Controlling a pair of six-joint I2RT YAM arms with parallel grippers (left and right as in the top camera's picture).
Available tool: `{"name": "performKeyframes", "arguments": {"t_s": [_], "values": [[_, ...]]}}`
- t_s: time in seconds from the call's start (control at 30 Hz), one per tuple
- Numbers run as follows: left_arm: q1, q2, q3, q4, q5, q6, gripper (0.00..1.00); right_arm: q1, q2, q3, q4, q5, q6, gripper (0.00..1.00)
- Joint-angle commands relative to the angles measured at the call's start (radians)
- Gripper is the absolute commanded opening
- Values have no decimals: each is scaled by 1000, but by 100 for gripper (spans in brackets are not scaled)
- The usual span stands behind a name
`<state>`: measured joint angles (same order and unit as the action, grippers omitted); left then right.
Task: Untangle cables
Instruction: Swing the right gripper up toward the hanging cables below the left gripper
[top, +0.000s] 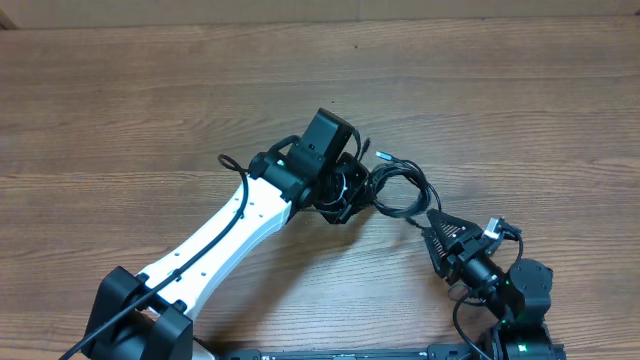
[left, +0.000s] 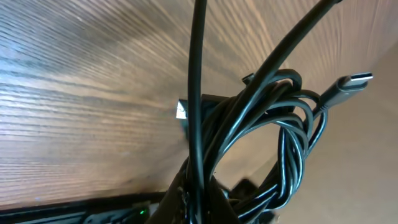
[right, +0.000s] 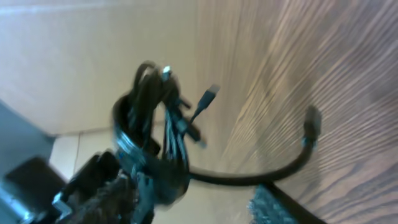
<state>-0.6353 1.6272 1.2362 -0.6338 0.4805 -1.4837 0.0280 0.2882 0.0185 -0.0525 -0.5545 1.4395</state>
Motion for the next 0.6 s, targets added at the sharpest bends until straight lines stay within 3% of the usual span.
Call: {"name": "performKeyframes", "arguments": {"t_s": [0.0, 0.33, 0.57], "values": [[-9, -23, 26, 7, 69, 99, 4, 6, 16, -10, 14, 56, -88, 55], [-22, -22, 26, 6, 47, 257, 4, 6, 16, -10, 92, 35, -145, 55], [-22, -19, 26, 6, 33, 266, 4, 6, 16, -10, 151, -5, -220, 49]]}}
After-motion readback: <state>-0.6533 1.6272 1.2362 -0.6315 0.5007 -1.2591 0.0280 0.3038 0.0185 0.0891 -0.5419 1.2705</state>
